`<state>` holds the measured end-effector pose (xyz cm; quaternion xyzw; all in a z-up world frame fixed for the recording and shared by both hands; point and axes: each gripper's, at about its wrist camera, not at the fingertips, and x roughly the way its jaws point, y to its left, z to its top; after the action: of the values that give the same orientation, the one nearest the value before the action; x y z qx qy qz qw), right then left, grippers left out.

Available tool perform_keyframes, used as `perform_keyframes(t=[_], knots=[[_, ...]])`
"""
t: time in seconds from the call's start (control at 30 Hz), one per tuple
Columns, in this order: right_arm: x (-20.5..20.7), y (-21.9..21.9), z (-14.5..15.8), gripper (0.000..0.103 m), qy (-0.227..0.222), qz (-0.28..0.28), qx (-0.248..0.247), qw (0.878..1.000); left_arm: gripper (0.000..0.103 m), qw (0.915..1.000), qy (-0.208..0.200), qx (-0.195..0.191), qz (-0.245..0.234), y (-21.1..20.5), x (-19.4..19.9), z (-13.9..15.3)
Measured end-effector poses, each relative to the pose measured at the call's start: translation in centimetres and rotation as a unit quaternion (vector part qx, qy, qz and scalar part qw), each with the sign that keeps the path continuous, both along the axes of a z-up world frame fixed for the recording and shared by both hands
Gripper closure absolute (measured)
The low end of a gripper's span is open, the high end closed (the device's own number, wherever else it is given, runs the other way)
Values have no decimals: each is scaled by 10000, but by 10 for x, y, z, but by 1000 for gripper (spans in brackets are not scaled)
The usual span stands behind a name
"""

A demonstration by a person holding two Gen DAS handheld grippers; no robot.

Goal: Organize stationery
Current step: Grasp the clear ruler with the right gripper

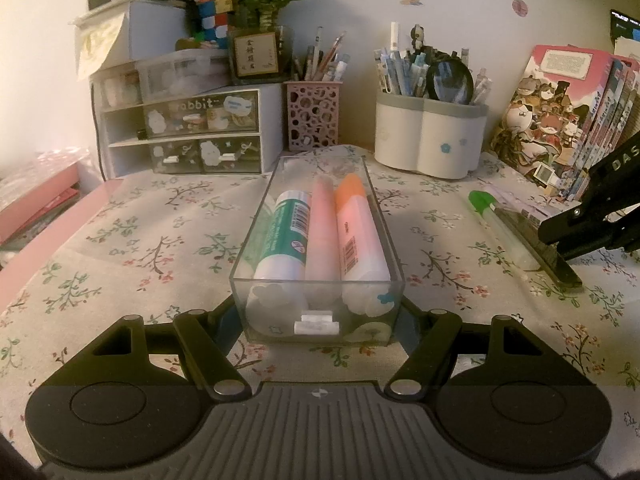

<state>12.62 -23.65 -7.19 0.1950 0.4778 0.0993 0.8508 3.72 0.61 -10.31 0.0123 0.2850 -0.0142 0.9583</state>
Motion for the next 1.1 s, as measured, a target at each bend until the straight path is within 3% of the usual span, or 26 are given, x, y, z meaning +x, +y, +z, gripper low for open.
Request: perform_keyframes(t=[0.3,0.4,0.5,0.67,0.77,0.8,0.87,0.97,1.1], knots=[[3,3,-7,68,192,-3,182,9996,30,10000,0,2,0,0,0,0],[1,2,-6,74,240,-7,276,9993,30,10000,0,1,1,0,0,0],[-1,2,-3,98,223,-43,291,9993,30,10000,1,2,0,0,0,0],[-5,5,-3,98,140,-36,185,9997,30,10000,2,3,-4,0,0,0],[-5,6,2,92,52,-46,-24,10000,30,10000,0,1,2,0,0,0],[-6,11,7,89,21,-63,-295,9995,30,10000,0,2,1,0,0,0],[-7,24,14,74,-98,32,-790,9968,30,10000,2,2,0,0,0,0],[-7,47,23,62,-250,325,-1168,9923,30,10000,2,2,-1,0,0,0],[2,78,20,59,-253,653,-1979,9777,30,10000,5,-2,-11,0,0,-1]])
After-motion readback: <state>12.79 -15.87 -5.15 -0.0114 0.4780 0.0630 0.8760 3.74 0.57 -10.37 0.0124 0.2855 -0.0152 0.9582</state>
